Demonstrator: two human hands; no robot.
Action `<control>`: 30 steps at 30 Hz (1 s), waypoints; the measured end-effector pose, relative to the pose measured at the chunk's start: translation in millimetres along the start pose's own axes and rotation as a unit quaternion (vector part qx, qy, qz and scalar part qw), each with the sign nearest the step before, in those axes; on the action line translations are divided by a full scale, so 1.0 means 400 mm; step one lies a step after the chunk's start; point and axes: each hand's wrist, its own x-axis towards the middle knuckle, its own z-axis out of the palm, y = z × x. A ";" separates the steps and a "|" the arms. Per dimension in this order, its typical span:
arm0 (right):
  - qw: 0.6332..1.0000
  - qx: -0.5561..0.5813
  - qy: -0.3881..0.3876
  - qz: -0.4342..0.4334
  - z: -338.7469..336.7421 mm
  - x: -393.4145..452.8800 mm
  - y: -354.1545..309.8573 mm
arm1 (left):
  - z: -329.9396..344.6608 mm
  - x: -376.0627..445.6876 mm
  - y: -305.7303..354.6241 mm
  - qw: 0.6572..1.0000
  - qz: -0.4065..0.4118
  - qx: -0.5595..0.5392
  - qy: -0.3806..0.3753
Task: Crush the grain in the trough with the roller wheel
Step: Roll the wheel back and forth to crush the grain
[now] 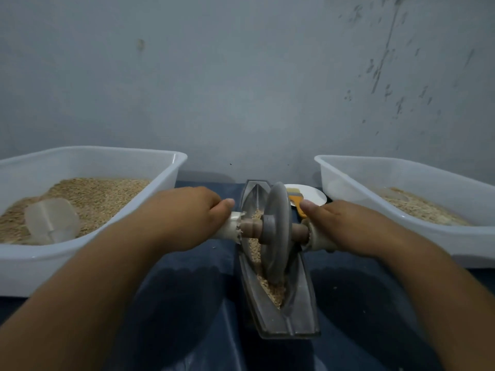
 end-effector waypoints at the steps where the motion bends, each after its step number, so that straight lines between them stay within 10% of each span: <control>1: 0.999 0.009 -0.038 -0.002 -0.014 -0.013 0.001 | -0.016 -0.009 -0.003 0.999 0.004 -0.016 -0.033; 6: 0.993 -0.041 -0.110 -0.014 -0.052 -0.045 0.007 | -0.032 -0.035 -0.003 0.993 0.003 -0.025 -0.114; 10: 0.956 -0.256 0.127 -0.070 0.043 0.008 0.001 | 0.051 -0.007 0.011 0.992 -0.017 0.109 0.055; 15: 0.939 -0.254 0.222 -0.063 0.088 0.045 0.016 | 0.102 0.011 0.004 0.965 -0.030 0.197 0.173; 25: 0.982 -0.147 -0.113 -0.028 -0.074 -0.074 -0.015 | -0.020 -0.031 -0.003 0.991 0.002 0.063 -0.115; 30: 0.976 -0.197 0.091 -0.036 0.031 0.009 0.008 | 0.064 0.014 -0.006 0.982 -0.012 0.153 0.108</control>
